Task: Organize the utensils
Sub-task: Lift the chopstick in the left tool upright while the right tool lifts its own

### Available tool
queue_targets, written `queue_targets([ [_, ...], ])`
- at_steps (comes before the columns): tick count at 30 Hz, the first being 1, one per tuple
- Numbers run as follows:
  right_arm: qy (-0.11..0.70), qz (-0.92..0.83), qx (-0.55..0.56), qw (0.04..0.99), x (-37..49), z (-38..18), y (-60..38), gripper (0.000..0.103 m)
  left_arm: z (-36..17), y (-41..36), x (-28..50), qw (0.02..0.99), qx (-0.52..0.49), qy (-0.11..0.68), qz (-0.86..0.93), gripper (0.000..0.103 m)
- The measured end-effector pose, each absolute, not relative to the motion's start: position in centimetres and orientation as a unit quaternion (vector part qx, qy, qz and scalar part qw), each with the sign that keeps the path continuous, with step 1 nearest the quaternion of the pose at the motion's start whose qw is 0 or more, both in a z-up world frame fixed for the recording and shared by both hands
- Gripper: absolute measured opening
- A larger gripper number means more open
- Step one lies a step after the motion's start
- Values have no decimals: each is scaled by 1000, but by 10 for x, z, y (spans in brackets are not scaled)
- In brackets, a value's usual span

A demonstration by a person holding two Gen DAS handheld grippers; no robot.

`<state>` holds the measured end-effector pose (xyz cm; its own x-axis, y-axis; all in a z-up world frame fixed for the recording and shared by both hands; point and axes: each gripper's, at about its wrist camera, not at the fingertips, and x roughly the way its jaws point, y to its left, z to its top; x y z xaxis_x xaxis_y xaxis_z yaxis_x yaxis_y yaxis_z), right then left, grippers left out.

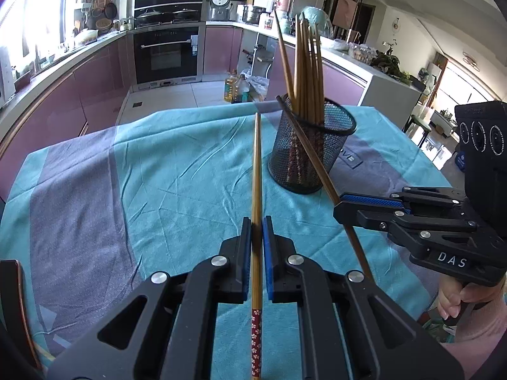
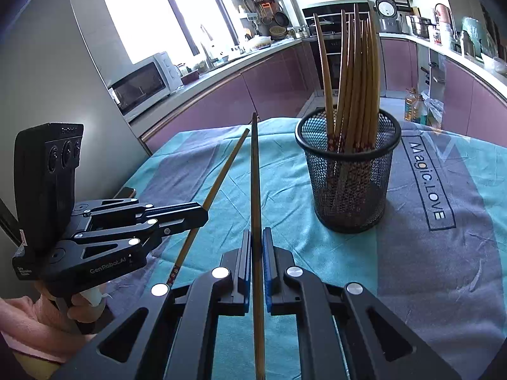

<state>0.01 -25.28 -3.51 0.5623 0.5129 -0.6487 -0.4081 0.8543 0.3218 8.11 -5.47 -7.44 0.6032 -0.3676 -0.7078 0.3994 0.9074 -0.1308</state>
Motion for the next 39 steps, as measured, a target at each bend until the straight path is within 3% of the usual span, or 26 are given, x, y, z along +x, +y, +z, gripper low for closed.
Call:
queue_targets([
  [39,324,259,96,905,-10,2,-274,6,-25,-52,65,904,-9,341,-259,8],
])
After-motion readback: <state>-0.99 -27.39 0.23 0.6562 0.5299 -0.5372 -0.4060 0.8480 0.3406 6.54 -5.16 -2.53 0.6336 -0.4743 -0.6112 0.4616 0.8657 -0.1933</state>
